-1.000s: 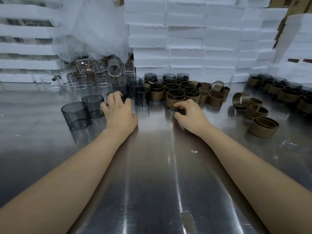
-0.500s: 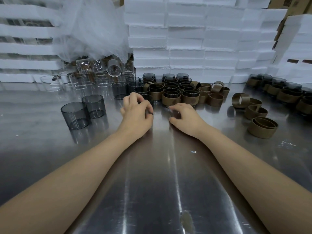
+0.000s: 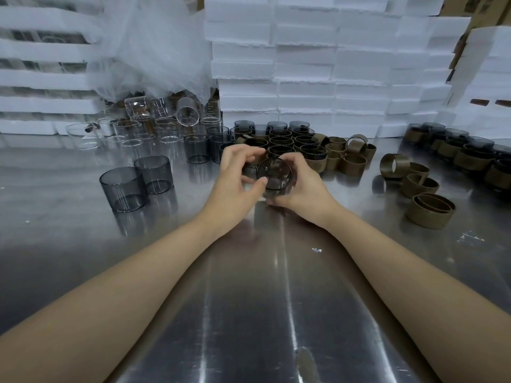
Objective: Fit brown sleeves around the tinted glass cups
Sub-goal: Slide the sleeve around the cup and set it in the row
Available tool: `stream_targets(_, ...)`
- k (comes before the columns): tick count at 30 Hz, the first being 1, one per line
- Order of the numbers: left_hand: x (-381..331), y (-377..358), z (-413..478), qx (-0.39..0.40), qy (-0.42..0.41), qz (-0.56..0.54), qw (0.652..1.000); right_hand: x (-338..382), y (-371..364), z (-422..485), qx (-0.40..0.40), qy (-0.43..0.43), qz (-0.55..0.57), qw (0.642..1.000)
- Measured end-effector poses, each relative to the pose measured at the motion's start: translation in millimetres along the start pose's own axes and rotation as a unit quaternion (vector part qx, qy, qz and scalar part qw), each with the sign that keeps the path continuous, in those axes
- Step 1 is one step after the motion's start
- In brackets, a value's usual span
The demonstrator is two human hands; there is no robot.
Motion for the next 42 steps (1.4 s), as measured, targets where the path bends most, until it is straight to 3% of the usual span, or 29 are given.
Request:
stream_targets(3,3.9,-0.4,0.3,0.005,0.029,-0.004,1.0,8.9,3.1,-1.9,-0.047,0.042,0.009,0.998)
stream_targets(10,11.4,-4.7,-0.5,0.034,0.155,-0.11,0.981,14.9,1.5,-5.3,-0.051,0.064,0.057,0.995)
stream_targets(17,14.9,-2.0,-0.7,0.022,0.179,-0.118,0.976,9.9,-2.5,-4.5,0.022,0.058,0.024,0.998)
stream_targets(42,23.6,-0.7,-0.3,-0.02,0.249,-0.146,0.957,27.4,-3.9,-11.8,0.054,0.139,0.002,0.989)
Point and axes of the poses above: each hand's wrist, its own z-axis towards the middle knuckle, its own y-axis out of the back of the hand, x = y × z, the point moved 4 cm from there along z, towards the middle knuckle, and after that the axes turned 9 degrees about -y, right-handed, at the moved point
